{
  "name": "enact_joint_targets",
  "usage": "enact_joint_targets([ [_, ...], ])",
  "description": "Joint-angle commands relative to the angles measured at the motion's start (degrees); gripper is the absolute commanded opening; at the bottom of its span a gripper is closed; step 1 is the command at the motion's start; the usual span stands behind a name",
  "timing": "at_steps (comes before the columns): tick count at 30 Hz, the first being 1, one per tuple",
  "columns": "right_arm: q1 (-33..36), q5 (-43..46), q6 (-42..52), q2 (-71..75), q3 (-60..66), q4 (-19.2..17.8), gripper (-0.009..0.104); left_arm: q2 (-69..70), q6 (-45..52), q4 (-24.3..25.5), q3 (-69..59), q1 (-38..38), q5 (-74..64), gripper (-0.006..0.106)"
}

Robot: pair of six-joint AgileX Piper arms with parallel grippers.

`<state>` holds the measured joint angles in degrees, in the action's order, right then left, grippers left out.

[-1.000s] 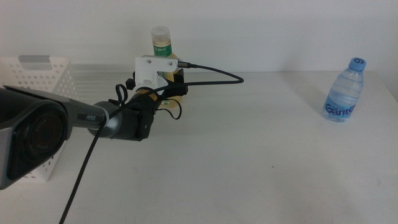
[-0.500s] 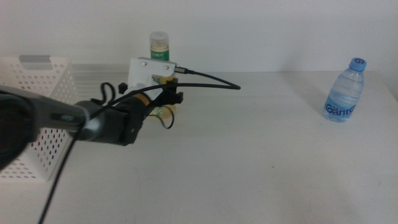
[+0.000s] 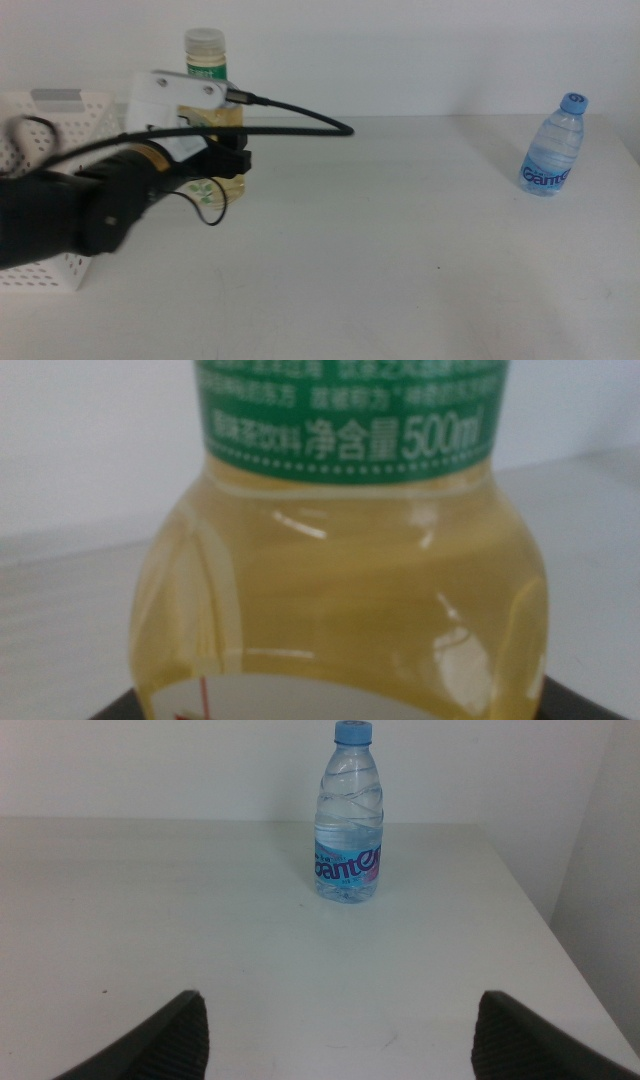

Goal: Use arms to grab the bottles and put them into the dustbin to the left of the table.

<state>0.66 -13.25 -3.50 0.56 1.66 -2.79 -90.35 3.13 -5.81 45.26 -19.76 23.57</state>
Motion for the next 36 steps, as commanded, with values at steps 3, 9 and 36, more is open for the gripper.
enact_joint_targets([
  [3, -0.36, 4.41, 0.35, 1.59, -0.49, -0.58, 0.075, 11.39, -0.17, 0.26, 1.61, 0.04, -5.95, 0.005],
  [9, -0.36, 4.41, 0.35, 1.59, -0.49, -0.58, 0.075, 18.49, -1.89, -0.13, 3.18, 3.45, -22.91, 0.005],
  [36, -0.36, 4.41, 0.35, 1.59, -0.49, -0.58, 0.075, -7.87, 15.06, -0.33, 57.41, 34.12, -88.92, 0.004],
])
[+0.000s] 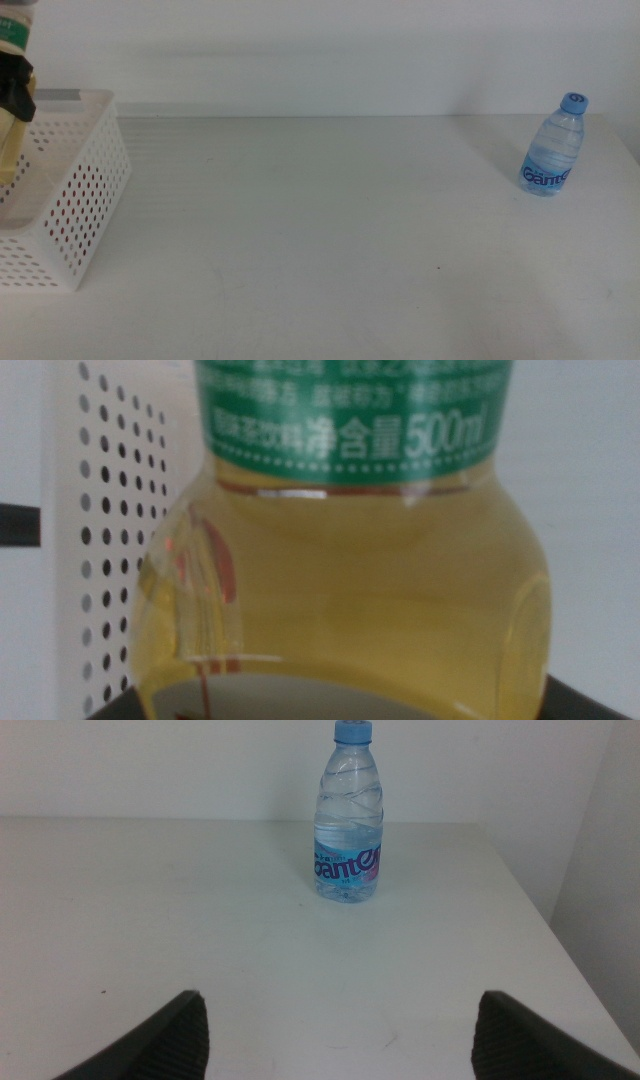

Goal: Use arms to grab the bottles and put them into the dustbin to the left of the table.

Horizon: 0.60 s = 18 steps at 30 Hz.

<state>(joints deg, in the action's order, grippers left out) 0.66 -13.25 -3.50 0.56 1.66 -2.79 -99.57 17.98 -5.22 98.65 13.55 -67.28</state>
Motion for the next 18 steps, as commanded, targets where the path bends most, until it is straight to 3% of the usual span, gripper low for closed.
enact_joint_targets([
  [1, -0.36, 4.41, 0.35, 1.59, -0.49, -0.58, 0.075, 0.06, 0.28, -0.92, 4.63, 1.18, 1.87, 0.004],
  [13, -0.36, 4.41, 0.35, 1.59, -0.49, -0.58, 0.075, -10.43, 1.65, -0.75, 4.86, 2.58, 2.96, 0.006],
  [15, -0.36, 4.41, 0.35, 1.59, -0.49, -0.58, 0.075, -10.79, 1.65, -0.75, 4.86, 2.58, 3.66, 0.011],
  [18, -0.36, 4.41, 0.35, 1.59, -0.49, -0.58, 0.075, -10.99, 1.65, -0.75, 4.86, 2.58, 3.87, 0.026],
])
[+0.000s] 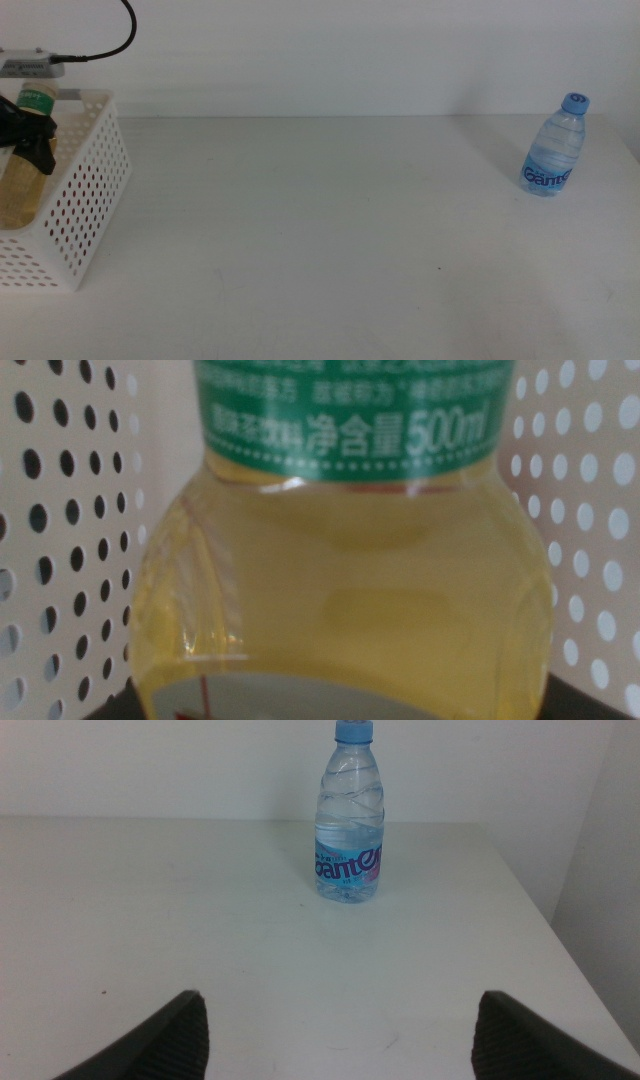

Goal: Use arms to grab the bottles and put them into the dustbin to the left of the table.

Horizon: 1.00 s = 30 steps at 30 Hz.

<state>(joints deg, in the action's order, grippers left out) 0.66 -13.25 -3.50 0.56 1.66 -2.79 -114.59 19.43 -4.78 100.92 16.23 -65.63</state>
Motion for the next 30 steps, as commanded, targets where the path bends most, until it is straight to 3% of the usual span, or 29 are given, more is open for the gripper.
enact_joint_targets([
  [1, -0.36, 4.41, 0.35, 1.59, -0.49, -0.58, 0.075, 4.03, 0.20, -1.23, 2.58, -0.10, 2.22, 0.033],
  [2, -0.36, 4.41, 0.35, 1.59, -0.49, -0.58, 0.075, 4.03, 0.26, -1.62, 2.58, -0.10, 2.22, 0.048],
  [7, -0.36, 4.41, 0.35, 1.59, -0.49, -0.58, 0.075, 4.03, 0.30, -2.61, 2.58, -0.10, 2.17, 0.090],
  [21, -0.36, 4.41, 0.35, 1.59, -0.49, -0.58, 0.075, 10.14, -3.19, -3.81, 1.46, -4.00, 3.34, 0.090],
  [30, -0.36, 4.41, 0.35, 1.59, -0.49, -0.58, 0.075, 25.49, -4.58, -4.64, -13.54, -10.54, 18.76, 0.086],
])
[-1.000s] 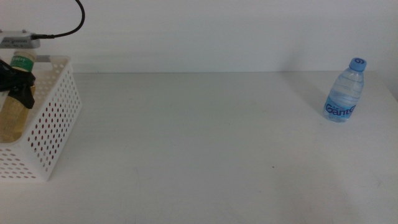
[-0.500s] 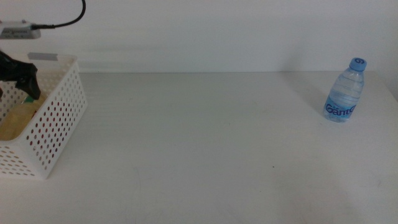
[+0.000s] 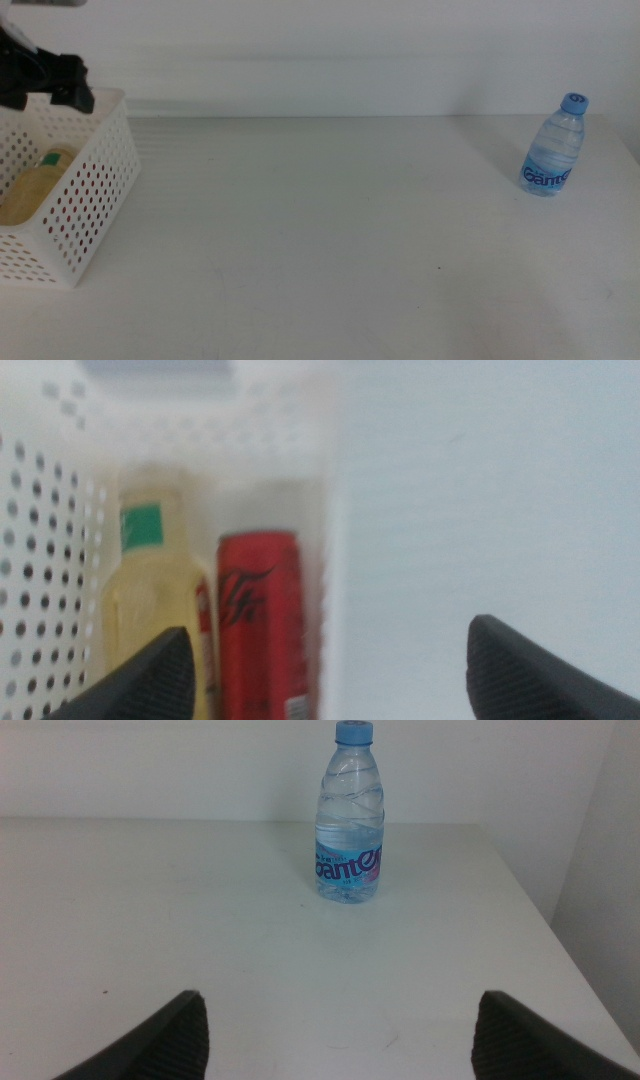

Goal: Use arms to grab the bottles and put them into the dustbin to the left of the table.

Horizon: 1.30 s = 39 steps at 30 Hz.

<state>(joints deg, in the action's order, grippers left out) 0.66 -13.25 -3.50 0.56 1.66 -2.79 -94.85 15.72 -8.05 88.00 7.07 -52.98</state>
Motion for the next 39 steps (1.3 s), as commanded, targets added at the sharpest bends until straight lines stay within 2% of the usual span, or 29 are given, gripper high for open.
enact_joint_targets([
  [1, -0.36, 4.41, 0.35, 1.59, -0.49, -0.58, 0.075, 7.97, -0.56, -1.37, -2.78, -2.52, 8.63, 0.086],
  [16, -0.36, 4.41, 0.35, 1.59, -0.49, -0.58, 0.075, 36.13, 1.06, -0.89, -32.38, -21.55, 34.71, 0.086],
  [22, -0.36, 4.41, 0.35, 1.59, -0.49, -0.58, 0.075, 42.54, 0.76, -1.16, -41.68, -27.41, 37.83, 0.086],
  [28, -0.36, 4.41, 0.35, 1.59, -0.49, -0.58, 0.075, 45.08, 0.60, -4.43, -45.92, -29.23, 37.32, 0.086],
  [39, -0.36, 4.41, 0.35, 1.59, -0.49, -0.58, 0.075, 45.26, 0.60, -5.02, -46.46, -29.23, 37.09, 0.086],
])
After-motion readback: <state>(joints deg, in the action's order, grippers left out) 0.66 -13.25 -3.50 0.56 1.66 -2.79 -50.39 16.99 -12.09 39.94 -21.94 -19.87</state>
